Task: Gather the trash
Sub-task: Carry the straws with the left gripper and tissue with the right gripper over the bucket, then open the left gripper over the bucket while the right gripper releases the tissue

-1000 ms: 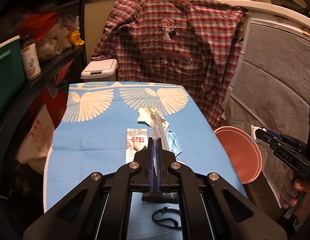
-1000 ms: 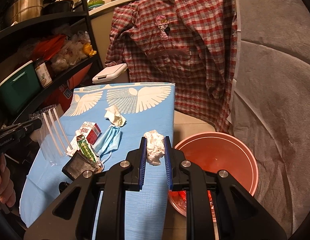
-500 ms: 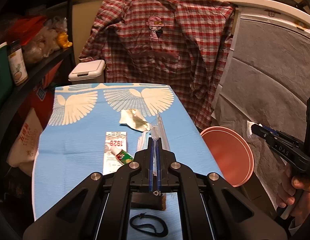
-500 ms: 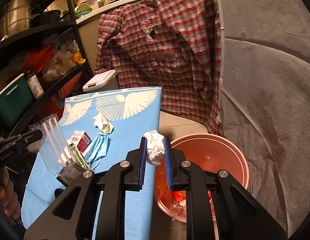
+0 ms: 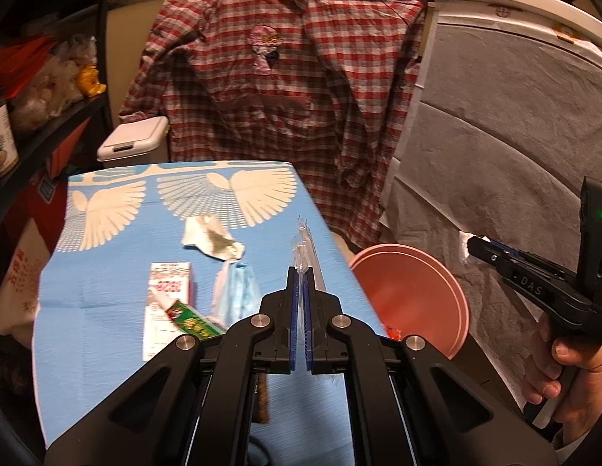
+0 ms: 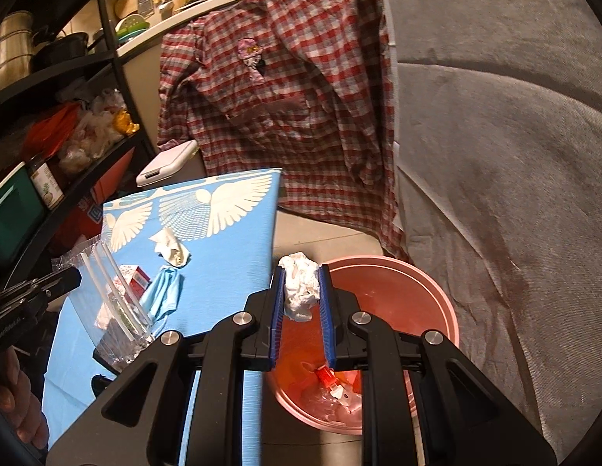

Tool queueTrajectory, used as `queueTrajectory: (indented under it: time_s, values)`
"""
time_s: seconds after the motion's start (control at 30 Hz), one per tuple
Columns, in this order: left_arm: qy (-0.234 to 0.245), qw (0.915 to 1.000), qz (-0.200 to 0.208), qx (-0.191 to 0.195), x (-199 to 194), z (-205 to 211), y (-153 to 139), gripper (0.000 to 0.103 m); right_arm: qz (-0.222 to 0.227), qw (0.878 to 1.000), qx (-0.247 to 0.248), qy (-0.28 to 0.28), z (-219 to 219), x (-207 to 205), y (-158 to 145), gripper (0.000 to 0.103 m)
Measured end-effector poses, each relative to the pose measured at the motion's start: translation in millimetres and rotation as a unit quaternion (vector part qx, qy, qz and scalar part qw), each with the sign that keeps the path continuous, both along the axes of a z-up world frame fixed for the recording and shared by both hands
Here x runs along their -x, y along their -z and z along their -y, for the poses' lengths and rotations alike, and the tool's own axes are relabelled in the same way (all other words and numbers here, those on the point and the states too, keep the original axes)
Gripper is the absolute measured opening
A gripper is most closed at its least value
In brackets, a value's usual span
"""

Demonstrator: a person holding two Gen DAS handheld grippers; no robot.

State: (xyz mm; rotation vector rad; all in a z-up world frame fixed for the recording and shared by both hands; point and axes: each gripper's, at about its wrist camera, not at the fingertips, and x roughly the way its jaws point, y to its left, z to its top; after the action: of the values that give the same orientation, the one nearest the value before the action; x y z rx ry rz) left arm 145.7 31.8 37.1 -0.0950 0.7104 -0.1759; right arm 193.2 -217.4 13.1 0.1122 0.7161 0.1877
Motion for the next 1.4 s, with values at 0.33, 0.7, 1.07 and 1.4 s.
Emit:
queueTrajectory:
  time_s: [0.33, 0.7, 1.07, 1.4]
  values:
    - [0.030, 0.9995, -0.007, 0.011, -18.0, 38.9, 10.2, 0.003, -0.010, 1.000, 0.005, 0.024, 20.9, -5.3, 4.4, 0.018]
    - [0.060, 0.9977, -0.026, 0.017, -39.1, 81.4, 25.6, 0.003, -0.024, 0.999, 0.012, 0.041, 35.7, -10.5, 12.7, 0.018]
    - [0.070, 0.9958, -0.056, 0.018, -58.8, 109.5, 48.2, 0.003, -0.038, 0.998, 0.013, 0.051, 44.5, -18.7, 20.4, 0.018]
    - [0.087, 0.9923, -0.086, 0.019, -68.5, 123.6, 62.8, 0.013, -0.055, 0.996, 0.012, 0.063, 48.4, -24.6, 28.5, 0.043]
